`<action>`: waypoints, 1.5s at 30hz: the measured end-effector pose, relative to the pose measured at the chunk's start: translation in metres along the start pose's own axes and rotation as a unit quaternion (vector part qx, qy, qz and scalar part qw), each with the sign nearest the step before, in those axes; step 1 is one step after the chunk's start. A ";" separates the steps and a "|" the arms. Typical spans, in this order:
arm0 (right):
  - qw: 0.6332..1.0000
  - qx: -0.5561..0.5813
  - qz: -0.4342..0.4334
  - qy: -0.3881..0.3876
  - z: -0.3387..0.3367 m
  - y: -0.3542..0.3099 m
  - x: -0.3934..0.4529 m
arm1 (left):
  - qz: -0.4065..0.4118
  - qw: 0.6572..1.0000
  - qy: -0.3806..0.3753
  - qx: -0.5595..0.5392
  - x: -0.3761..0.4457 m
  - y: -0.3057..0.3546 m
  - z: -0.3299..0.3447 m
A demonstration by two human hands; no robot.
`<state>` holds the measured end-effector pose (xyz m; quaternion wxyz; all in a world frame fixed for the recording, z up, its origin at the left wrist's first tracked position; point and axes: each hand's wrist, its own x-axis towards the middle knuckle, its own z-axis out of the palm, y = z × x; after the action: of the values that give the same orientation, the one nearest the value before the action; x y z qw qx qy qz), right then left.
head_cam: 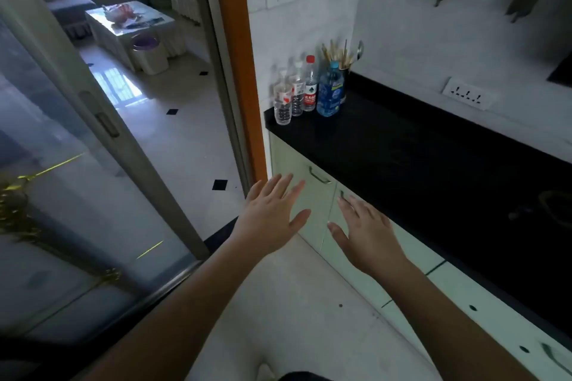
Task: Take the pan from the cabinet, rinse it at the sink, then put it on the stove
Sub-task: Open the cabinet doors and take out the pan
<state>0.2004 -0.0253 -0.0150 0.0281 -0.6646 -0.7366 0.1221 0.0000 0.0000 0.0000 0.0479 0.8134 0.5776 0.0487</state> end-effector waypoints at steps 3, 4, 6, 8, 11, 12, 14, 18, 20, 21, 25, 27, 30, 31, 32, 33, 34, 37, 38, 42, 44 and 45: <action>1.000 -0.001 0.020 -0.009 0.010 -0.008 0.022 | 0.010 1.000 -0.006 -0.002 0.018 -0.035 0.002; 0.999 0.004 0.028 -0.017 0.013 -0.011 0.026 | 0.014 1.000 -0.012 0.001 0.024 -0.044 0.005; 0.999 0.010 0.038 -0.025 0.021 -0.015 0.039 | 0.032 0.999 -0.020 -0.002 0.039 -0.050 0.009; 0.998 0.010 0.049 -0.029 0.026 -0.014 0.051 | 0.043 0.999 -0.027 -0.006 0.054 -0.049 0.015; 0.998 0.005 0.059 -0.025 0.033 -0.004 0.069 | 0.062 0.997 -0.048 -0.016 0.076 -0.045 0.030; 0.998 0.003 0.063 -0.027 0.036 0.000 0.077 | 0.071 0.996 -0.057 -0.015 0.084 -0.041 0.037; 0.997 0.003 0.066 -0.036 0.044 0.010 0.093 | 0.089 0.992 -0.086 -0.014 0.104 -0.032 0.056; 0.994 0.019 0.082 -0.073 0.065 0.039 0.126 | 0.105 0.986 -0.129 0.000 0.144 -0.020 0.093; 0.992 0.030 0.089 -0.087 0.075 0.054 0.143 | 0.105 0.984 -0.143 0.008 0.161 -0.020 0.107; 0.991 0.033 0.088 -0.098 0.081 0.060 0.151 | 0.109 0.982 -0.153 0.014 0.169 -0.021 0.112; 0.987 0.039 0.072 -0.141 0.098 0.075 0.177 | 0.129 0.970 -0.202 0.036 0.196 -0.024 0.133; 0.985 0.023 0.063 -0.158 0.106 0.081 0.188 | 0.132 0.965 -0.224 0.043 0.209 -0.025 0.145; 0.979 0.009 0.076 -0.191 0.117 0.086 0.200 | 0.149 0.955 -0.249 0.059 0.220 -0.028 0.163; 0.976 0.013 0.085 -0.200 0.121 0.087 0.205 | 0.161 0.951 -0.256 0.069 0.224 -0.030 0.168; 0.973 0.020 0.094 -0.209 0.124 0.087 0.210 | 0.175 0.946 -0.260 0.078 0.228 -0.032 0.172; 0.970 0.028 0.104 -0.216 0.128 0.087 0.215 | 0.186 0.943 -0.262 0.085 0.233 -0.035 0.175; 0.968 0.034 0.115 -0.220 0.132 0.088 0.219 | 0.195 0.941 -0.261 0.088 0.239 -0.037 0.178; 0.959 0.037 0.164 -0.226 0.145 0.087 0.235 | 0.229 0.934 -0.259 0.093 0.263 -0.048 0.191; 0.955 0.033 0.187 -0.226 0.149 0.088 0.241 | 0.244 0.929 -0.262 0.093 0.272 -0.053 0.196; 0.922 0.066 0.301 -0.236 0.162 0.084 0.260 | 0.325 0.896 -0.282 0.108 0.304 -0.084 0.215; 0.903 0.095 0.344 -0.239 0.168 0.079 0.268 | 0.355 0.882 -0.289 0.114 0.318 -0.101 0.220; 0.895 0.112 0.360 -0.240 0.171 0.077 0.273 | 0.368 0.875 -0.291 0.119 0.325 -0.108 0.222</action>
<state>0.2093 0.2259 -0.2306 -0.1210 -0.8270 -0.4130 0.3617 0.0355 0.3372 -0.2269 0.0954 0.9442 0.1978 -0.2454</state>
